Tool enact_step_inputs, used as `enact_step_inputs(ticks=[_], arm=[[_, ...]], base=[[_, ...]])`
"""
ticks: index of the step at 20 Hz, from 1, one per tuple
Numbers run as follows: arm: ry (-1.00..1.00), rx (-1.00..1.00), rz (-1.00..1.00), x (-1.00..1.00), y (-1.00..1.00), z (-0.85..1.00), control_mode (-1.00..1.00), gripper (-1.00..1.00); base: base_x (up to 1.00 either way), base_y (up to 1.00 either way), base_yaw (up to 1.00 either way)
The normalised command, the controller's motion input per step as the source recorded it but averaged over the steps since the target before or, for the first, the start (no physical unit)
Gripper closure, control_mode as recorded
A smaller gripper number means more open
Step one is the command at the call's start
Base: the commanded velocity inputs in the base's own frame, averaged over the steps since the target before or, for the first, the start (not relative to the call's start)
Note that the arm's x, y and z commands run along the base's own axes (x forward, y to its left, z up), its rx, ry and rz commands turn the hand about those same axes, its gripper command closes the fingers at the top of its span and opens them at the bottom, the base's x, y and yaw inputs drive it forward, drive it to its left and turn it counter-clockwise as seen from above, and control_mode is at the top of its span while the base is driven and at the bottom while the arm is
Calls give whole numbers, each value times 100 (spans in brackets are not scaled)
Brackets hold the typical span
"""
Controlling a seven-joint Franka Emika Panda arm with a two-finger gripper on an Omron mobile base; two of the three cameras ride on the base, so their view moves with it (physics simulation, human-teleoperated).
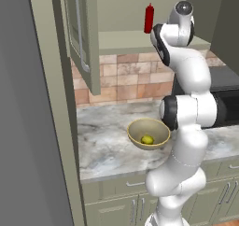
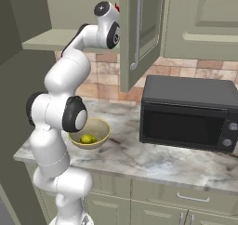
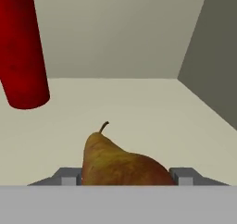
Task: Open the cabinet. Pick the pear and pear from the cabinet and place them into the bowl. Then close the cabinet.
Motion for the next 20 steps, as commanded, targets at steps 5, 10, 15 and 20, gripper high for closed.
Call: enact_step_inputs(ticks=[5,10,15,20], arm=[[0,0,1,-47,0,-17,-100,100],[3,0,1,-98,0,-16,-100,100],[11,0,0,-100,23,-2,-100,100],[26,-8,7,-100,75,0,-100,100]], base=[[0,0,0],[0,0,0],[0,0,0],[0,0,0]])
